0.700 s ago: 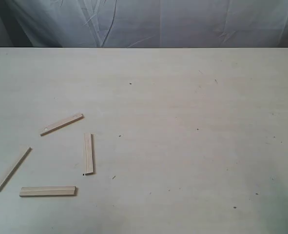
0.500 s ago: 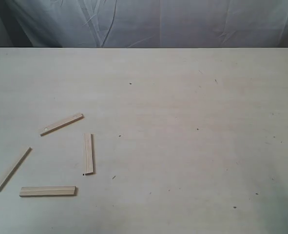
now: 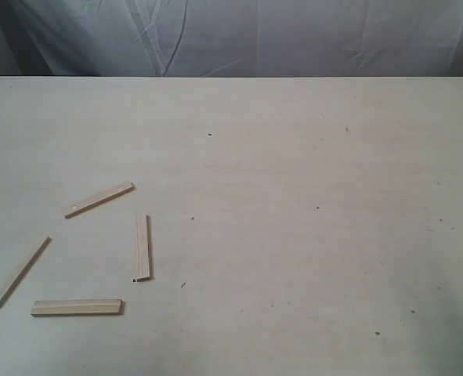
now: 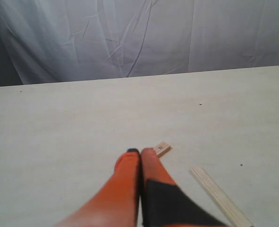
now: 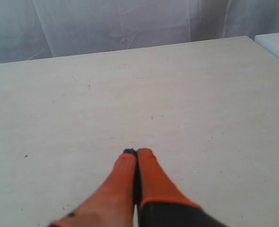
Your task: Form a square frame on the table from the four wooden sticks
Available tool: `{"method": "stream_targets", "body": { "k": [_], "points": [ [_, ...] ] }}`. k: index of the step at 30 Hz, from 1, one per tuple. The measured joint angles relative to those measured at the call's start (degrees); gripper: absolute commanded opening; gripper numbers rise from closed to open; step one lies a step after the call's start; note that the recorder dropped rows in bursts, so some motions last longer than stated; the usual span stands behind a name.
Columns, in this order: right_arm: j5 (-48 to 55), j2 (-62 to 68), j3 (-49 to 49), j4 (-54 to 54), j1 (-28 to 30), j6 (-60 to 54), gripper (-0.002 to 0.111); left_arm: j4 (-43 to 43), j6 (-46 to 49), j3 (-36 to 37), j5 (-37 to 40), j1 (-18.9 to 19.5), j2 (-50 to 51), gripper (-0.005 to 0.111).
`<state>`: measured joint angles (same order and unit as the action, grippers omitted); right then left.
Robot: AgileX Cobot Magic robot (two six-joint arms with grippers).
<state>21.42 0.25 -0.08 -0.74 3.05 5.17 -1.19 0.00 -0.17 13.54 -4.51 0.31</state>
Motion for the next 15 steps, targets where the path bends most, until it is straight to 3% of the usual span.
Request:
{"method": "stream_targets", "body": {
  "k": [7,15],
  "points": [
    [-0.7,0.0,0.0,0.0,0.0,0.0,0.000,0.0,0.0,0.0,0.0,0.0,0.0,0.000],
    [-9.8,0.0,0.0,0.2,0.0,-0.1,0.000,0.0,0.0,0.0,0.0,0.0,0.0,0.000]
  ]
}}
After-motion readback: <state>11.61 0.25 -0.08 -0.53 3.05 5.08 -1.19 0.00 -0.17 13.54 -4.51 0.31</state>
